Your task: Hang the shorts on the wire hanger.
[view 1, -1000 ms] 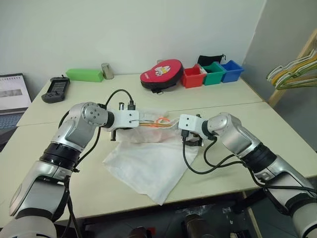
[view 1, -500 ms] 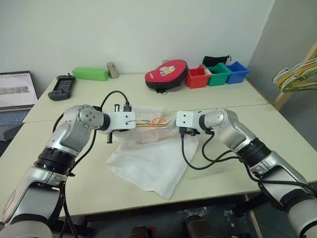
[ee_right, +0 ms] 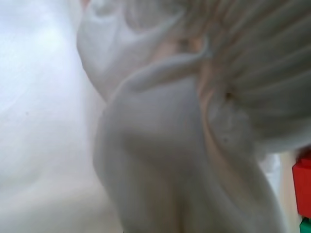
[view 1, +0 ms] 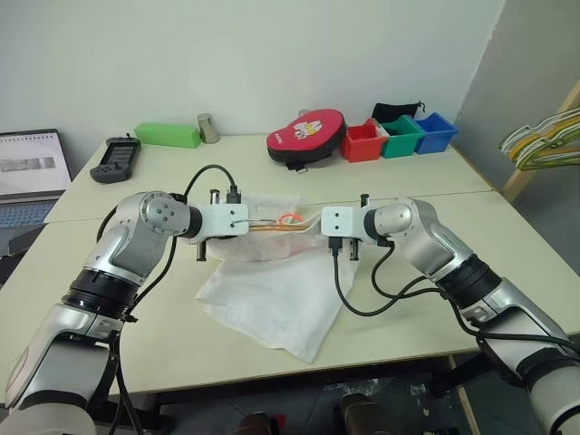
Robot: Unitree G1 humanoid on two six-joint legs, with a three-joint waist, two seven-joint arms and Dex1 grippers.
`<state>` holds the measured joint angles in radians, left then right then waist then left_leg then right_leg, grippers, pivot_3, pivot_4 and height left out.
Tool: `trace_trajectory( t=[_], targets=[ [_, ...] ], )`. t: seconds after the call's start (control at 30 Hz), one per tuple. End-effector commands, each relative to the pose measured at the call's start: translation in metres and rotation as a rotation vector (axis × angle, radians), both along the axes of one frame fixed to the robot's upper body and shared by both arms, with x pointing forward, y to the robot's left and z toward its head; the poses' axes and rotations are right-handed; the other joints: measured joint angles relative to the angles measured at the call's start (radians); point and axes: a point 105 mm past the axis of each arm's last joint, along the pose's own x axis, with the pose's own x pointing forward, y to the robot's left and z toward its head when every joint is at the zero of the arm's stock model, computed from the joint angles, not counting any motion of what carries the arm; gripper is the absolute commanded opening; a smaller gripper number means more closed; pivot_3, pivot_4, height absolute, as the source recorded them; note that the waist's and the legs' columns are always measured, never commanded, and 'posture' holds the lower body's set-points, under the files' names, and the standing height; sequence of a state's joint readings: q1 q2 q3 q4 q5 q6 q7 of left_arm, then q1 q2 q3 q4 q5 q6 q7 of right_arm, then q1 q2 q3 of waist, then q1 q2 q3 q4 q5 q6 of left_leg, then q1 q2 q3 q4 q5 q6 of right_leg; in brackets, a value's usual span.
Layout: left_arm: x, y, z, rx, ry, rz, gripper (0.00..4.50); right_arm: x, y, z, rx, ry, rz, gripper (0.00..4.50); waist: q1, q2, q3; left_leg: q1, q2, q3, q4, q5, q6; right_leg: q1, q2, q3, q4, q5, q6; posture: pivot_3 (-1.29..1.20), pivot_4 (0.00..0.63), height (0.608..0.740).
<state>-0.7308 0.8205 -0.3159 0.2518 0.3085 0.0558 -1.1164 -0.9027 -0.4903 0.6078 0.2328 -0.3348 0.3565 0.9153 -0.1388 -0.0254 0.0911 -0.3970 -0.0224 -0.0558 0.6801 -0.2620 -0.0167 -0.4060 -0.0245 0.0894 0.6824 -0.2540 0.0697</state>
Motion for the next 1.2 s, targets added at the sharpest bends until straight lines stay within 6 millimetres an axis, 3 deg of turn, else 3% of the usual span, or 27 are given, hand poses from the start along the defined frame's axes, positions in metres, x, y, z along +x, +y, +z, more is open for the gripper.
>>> trace_trajectory(
  t=[0.03, 0.37, 0.57, 0.67, 0.77, 0.9, 1.0, 1.2],
  targets=[
    [0.002, -0.006, 0.025, -0.099, -0.061, -0.040, 0.89, 0.005, -0.003, 0.019, 0.057, -0.050, -0.029, 0.00, 0.000, 0.000, 0.000, 0.000, 0.000, 0.000, 0.000, 0.000, 0.000, 0.000, 0.000, 0.000, 0.000, 0.000, 0.000, -0.05, 0.001, 0.740],
    [0.007, 0.007, 0.029, -0.212, -0.098, -0.049, 3.03, -0.007, 0.002, 0.026, 0.188, -0.003, -0.001, 0.00, 0.000, 0.000, -0.001, 0.000, 0.000, 0.000, 0.000, 0.000, 0.000, 0.000, 0.000, 0.000, 0.000, 0.000, 0.000, -0.06, 0.008, 0.740],
    [0.003, -0.003, 0.051, -0.351, -0.138, -0.109, 4.36, -0.010, -0.009, 0.020, 0.183, 0.018, -0.024, 0.00, 0.000, 0.000, -0.001, 0.000, 0.000, 0.000, 0.000, 0.000, 0.000, 0.000, -0.001, 0.000, 0.000, 0.000, 0.000, -0.06, 0.008, 0.740],
    [-0.015, -0.013, 0.067, -0.434, -0.089, -0.188, 4.44, -0.008, -0.015, 0.016, 0.197, 0.039, -0.062, 0.00, -0.001, 0.000, -0.001, 0.000, 0.000, 0.000, 0.000, 0.000, 0.000, 0.000, 0.000, 0.000, 0.000, 0.000, 0.000, -0.07, 0.005, 0.740],
    [-0.029, -0.009, 0.081, -0.447, -0.040, -0.205, 4.44, -0.006, -0.024, 0.009, 0.228, 0.073, -0.120, 0.00, -0.005, 0.000, -0.001, -0.001, 0.000, 0.000, 0.000, 0.000, 0.000, 0.000, 0.000, 0.000, 0.000, 0.000, 0.000, -0.07, 0.000, 0.740],
    [-0.033, 0.014, 0.084, -0.433, 0.004, -0.120, 4.44, -0.008, -0.034, 0.005, 0.281, 0.125, -0.180, 0.00, -0.007, 0.001, -0.004, 0.000, 0.000, 0.000, 0.000, 0.000, 0.000, 0.000, 0.000, 0.000, 0.000, 0.000, 0.000, -0.07, 0.000, 0.740],
    [-0.031, 0.025, 0.093, -0.527, -0.002, -0.045, 4.44, -0.012, -0.043, 0.005, 0.341, 0.159, -0.241, 0.00, -0.006, 0.000, -0.004, 0.001, 0.001, 0.000, 0.000, 0.000, 0.000, 0.001, 0.001, 0.000, 0.000, 0.000, 0.000, -0.07, 0.000, 0.740],
    [-0.033, 0.020, 0.095, -0.702, 0.000, 0.033, 4.44, -0.034, -0.062, -0.001, 0.515, 0.271, -0.406, 0.00, -0.001, -0.001, -0.008, 0.001, 0.001, 0.000, 0.001, 0.001, -0.001, 0.001, 0.001, 0.000, 0.000, 0.000, 0.000, -0.12, 0.002, 0.740]
  ],
)
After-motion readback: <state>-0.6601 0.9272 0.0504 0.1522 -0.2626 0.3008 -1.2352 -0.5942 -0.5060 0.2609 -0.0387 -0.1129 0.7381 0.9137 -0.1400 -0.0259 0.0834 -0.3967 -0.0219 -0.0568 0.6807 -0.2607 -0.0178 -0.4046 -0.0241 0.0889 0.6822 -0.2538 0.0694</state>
